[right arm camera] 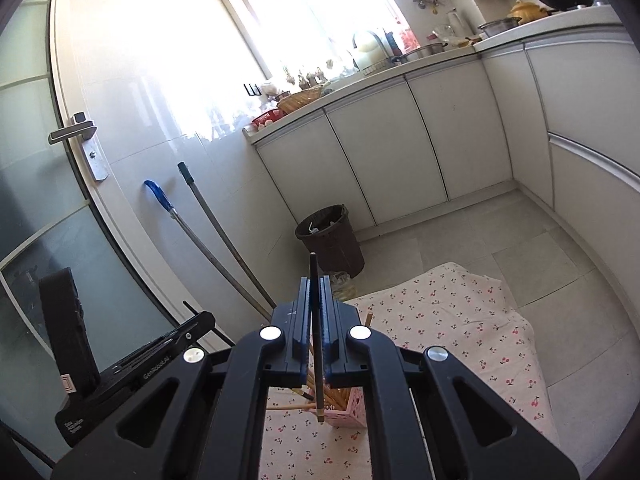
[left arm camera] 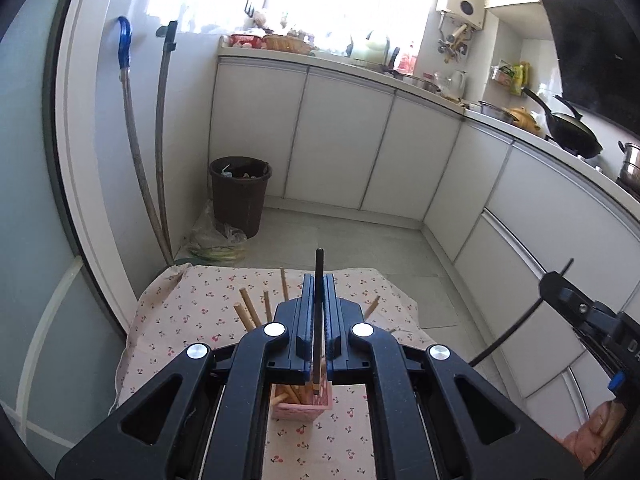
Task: Organize utensils
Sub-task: 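Carry both black chopsticks over the pink holder and lower them in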
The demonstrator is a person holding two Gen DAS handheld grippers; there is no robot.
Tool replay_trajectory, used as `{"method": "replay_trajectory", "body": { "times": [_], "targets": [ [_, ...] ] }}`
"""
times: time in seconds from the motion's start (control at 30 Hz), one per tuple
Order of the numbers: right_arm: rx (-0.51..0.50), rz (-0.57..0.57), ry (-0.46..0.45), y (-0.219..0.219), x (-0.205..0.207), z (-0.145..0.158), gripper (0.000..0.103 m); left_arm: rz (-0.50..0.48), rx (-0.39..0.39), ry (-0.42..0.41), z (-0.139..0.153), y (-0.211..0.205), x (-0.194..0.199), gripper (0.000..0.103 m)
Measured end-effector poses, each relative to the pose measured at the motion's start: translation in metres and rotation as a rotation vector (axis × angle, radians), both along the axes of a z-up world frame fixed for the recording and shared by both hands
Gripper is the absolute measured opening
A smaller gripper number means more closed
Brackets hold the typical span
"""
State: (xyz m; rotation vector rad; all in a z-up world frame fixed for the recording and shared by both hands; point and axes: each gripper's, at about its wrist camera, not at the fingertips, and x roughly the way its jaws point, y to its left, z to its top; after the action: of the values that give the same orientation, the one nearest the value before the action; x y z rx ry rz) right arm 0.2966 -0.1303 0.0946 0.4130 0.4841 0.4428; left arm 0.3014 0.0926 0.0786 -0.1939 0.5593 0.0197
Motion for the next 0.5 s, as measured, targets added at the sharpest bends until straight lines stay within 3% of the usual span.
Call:
{"method": "replay_trajectory", "body": {
  "times": [0.13, 0.5],
  "targets": [
    [-0.024, -0.011, 0.027, 0.01, 0.013, -0.011, 0.005, 0.037, -0.087, 0.1, -0.028, 0.021, 0.017, 0.007],
    [-0.042, -0.037, 0.059, 0.035, 0.035, -0.031, 0.005, 0.101, -0.145, 0.018, 0.003, 0.052, -0.012, 0.013]
  ]
}}
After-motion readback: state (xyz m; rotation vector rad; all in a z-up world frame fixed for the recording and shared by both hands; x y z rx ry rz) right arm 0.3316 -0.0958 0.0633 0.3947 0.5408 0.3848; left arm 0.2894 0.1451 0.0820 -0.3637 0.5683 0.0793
